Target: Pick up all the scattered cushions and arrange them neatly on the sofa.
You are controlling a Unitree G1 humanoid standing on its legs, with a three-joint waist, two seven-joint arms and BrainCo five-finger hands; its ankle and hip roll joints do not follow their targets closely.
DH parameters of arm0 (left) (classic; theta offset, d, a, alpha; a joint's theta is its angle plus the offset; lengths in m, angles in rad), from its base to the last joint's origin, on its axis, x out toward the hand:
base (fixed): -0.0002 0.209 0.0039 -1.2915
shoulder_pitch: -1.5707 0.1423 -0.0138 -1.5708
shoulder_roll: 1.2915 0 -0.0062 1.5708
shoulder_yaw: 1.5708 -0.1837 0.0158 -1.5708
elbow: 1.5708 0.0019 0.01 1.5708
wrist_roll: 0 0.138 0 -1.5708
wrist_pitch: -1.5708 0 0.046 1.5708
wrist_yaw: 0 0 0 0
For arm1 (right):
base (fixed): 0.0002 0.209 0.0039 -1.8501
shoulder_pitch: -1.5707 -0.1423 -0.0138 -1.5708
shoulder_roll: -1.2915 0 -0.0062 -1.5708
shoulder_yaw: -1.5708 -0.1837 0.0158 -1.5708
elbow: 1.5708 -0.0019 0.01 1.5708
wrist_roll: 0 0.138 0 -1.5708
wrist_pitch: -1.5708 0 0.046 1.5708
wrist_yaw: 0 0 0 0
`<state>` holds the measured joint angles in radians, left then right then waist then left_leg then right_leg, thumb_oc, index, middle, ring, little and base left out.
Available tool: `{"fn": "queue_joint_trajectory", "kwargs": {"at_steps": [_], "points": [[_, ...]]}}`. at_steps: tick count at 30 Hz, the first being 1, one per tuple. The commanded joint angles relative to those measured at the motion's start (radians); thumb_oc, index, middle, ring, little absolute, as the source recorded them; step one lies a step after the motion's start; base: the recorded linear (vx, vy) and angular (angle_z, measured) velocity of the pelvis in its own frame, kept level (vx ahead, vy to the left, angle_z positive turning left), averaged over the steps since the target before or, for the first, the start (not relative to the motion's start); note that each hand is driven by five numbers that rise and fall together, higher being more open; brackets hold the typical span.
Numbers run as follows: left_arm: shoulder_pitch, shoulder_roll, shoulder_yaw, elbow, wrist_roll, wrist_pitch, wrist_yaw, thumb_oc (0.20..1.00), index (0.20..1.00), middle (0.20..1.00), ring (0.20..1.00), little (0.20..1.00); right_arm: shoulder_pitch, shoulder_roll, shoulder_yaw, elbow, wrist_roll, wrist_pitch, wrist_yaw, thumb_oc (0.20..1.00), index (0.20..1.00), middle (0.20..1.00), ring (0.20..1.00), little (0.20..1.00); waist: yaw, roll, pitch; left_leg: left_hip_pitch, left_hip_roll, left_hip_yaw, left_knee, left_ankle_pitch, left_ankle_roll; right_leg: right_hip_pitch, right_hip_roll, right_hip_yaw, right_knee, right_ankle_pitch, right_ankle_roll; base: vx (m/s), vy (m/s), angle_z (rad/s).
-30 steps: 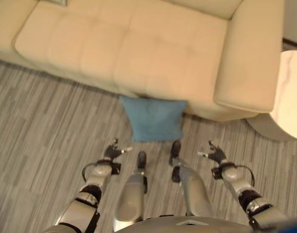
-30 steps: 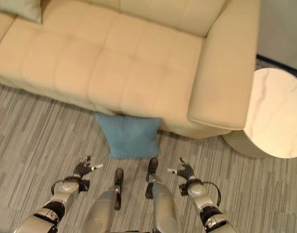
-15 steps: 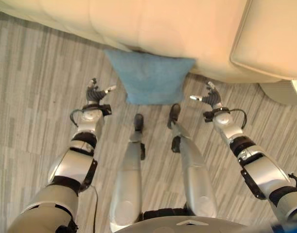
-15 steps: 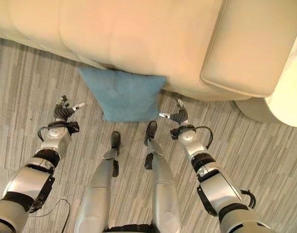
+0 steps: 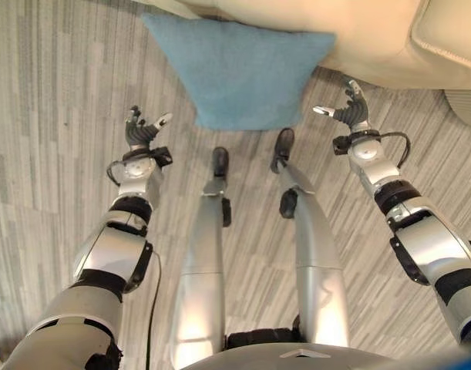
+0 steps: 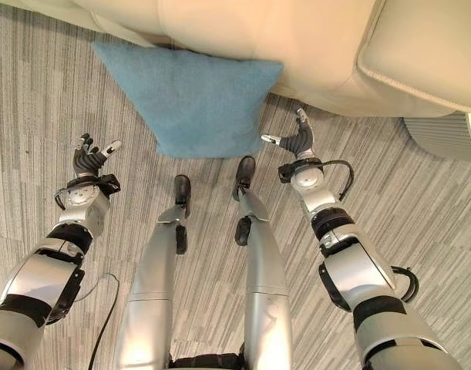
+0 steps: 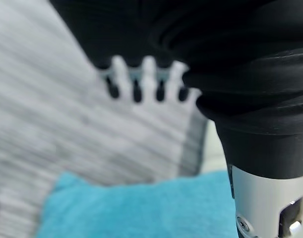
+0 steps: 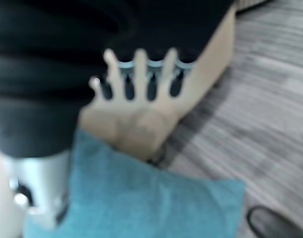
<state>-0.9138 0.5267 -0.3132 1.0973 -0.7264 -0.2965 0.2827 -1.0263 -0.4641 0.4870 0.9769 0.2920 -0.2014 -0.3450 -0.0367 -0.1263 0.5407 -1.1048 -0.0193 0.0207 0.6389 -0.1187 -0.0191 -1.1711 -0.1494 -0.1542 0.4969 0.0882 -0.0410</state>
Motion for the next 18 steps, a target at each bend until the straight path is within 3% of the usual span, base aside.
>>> {"fn": "queue_joint_trajectory", "kwargs": {"at_steps": [1, 11, 18], "points": [[0.010, 0.045, 0.004, -0.066, 0.007, -0.039, -0.002, 1.000, 1.000, 1.000, 1.000, 1.000, 0.006, -0.051, 0.001, -0.008, 0.044, -0.039, -0.020, 1.000, 1.000, 1.000, 1.000, 1.000, -0.001, 0.023, -0.021, -0.063, 0.049, -0.059, -0.082, 0.057, -0.037, -0.019, -0.053, 0.118, 0.132, -0.153, 0.149, 0.02, 0.018, 0.03], [-0.147, 0.069, -0.060, -0.114, -0.002, -0.033, 0.037, 1.000, 1.000, 1.000, 1.000, 1.000, -0.100, -0.089, 0.066, 0.016, 0.092, -0.033, -0.004, 1.000, 1.000, 1.000, 1.000, 1.000, 0.000, 0.018, -0.021, -0.254, 0.022, -0.074, 0.070, 0.016, -0.022, -0.216, -0.045, 0.147, 0.262, -0.188, 0.139, 0.05, 0.014, -0.01], [-0.248, 0.116, -0.088, -0.025, -0.009, -0.010, 0.042, 1.000, 1.000, 1.000, 1.000, 1.000, -0.194, -0.101, 0.123, 0.045, 0.097, -0.026, 0.009, 1.000, 1.000, 1.000, 1.000, 1.000, -0.005, 0.002, -0.021, -0.344, 0.016, -0.063, 0.138, -0.004, -0.011, -0.304, -0.034, 0.172, 0.288, -0.177, 0.145, 0.05, 0.059, -0.06]]}}
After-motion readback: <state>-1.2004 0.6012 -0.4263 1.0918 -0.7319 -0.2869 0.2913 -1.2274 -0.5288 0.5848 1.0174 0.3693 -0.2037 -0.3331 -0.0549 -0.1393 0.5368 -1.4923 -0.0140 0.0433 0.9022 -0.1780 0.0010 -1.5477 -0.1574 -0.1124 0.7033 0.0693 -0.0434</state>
